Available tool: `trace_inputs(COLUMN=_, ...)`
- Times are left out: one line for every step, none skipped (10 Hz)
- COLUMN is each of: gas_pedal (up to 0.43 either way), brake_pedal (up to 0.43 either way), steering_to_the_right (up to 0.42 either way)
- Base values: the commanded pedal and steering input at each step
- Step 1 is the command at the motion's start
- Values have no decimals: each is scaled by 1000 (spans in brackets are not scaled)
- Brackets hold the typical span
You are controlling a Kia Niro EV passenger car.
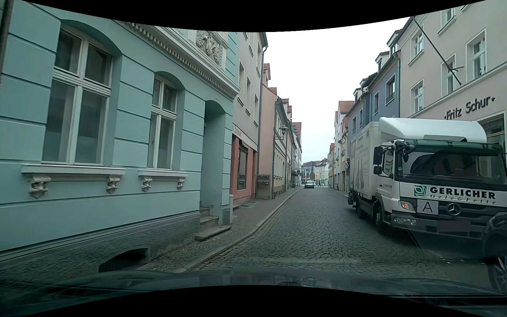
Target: Follow the waypoints while adhering to traffic rules and regulations
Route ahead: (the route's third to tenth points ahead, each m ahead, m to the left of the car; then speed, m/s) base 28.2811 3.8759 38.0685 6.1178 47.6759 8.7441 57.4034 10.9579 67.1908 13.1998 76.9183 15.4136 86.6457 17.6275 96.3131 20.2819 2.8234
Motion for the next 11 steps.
trace_inputs(gas_pedal=118, brake_pedal=0, steering_to_the_right=108)
trace_inputs(gas_pedal=118, brake_pedal=0, steering_to_the_right=111)
trace_inputs(gas_pedal=118, brake_pedal=0, steering_to_the_right=113)
trace_inputs(gas_pedal=118, brake_pedal=0, steering_to_the_right=114)
trace_inputs(gas_pedal=118, brake_pedal=0, steering_to_the_right=118)
trace_inputs(gas_pedal=118, brake_pedal=0, steering_to_the_right=122)
trace_inputs(gas_pedal=118, brake_pedal=0, steering_to_the_right=124)
trace_inputs(gas_pedal=118, brake_pedal=0, steering_to_the_right=124)
trace_inputs(gas_pedal=118, brake_pedal=0, steering_to_the_right=123)
trace_inputs(gas_pedal=118, brake_pedal=0, steering_to_the_right=123)
trace_inputs(gas_pedal=118, brake_pedal=0, steering_to_the_right=120)
